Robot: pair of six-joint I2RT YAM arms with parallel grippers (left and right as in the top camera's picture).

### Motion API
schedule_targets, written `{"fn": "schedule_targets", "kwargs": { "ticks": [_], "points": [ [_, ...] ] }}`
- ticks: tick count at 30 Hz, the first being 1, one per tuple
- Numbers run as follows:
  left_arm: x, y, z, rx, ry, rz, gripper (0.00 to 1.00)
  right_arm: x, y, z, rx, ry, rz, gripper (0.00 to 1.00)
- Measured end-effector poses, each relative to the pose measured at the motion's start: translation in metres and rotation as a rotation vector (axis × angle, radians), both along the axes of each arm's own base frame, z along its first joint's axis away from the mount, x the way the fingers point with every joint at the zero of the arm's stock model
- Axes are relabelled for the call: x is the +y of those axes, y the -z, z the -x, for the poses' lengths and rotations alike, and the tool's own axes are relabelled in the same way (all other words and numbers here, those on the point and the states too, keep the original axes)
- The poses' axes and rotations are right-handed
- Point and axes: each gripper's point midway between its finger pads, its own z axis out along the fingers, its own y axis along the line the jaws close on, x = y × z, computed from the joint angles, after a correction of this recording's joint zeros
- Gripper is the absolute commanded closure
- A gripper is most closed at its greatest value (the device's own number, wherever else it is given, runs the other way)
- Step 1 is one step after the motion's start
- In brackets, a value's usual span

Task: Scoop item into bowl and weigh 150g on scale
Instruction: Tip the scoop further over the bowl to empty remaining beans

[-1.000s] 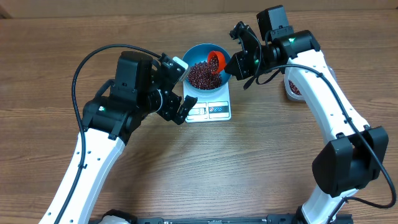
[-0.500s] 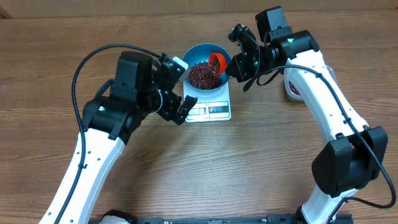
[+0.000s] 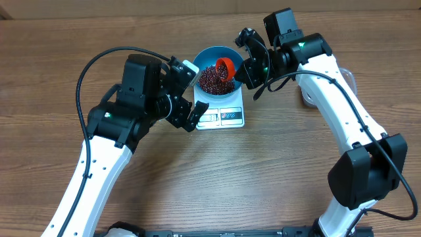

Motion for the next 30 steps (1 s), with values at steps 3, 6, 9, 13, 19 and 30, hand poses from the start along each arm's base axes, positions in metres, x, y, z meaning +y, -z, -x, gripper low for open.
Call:
{"fn": "schedule_targets", "kwargs": {
  "ticks": [3, 6, 9, 13, 19, 30],
  "points": [
    [0.000, 0.000, 0.000, 0.000, 0.000, 0.000, 0.00, -0.001, 0.002, 0.004, -0.005, -0.033, 0.015, 0.96],
    [0.000, 0.000, 0.000, 0.001, 0.000, 0.000, 0.01, -0.002, 0.000, -0.004, -0.035, -0.014, 0.024, 0.96],
    [0.000, 0.000, 0.000, 0.001, 0.000, 0.000, 0.00, -0.004, -0.001, -0.010, -0.048, 0.016, 0.031, 0.96],
    [0.000, 0.000, 0.000, 0.001, 0.000, 0.000, 0.00, -0.004, 0.000, -0.008, -0.053, -0.009, 0.040, 0.96],
    [0.000, 0.000, 0.000, 0.000, 0.000, 0.000, 0.00, -0.005, 0.002, -0.007, -0.050, -0.003, 0.057, 0.96],
    [0.000, 0.000, 0.000, 0.000, 0.000, 0.000, 0.00, -0.003, 0.002, -0.007, -0.056, -0.003, 0.069, 0.96]
  ]
}}
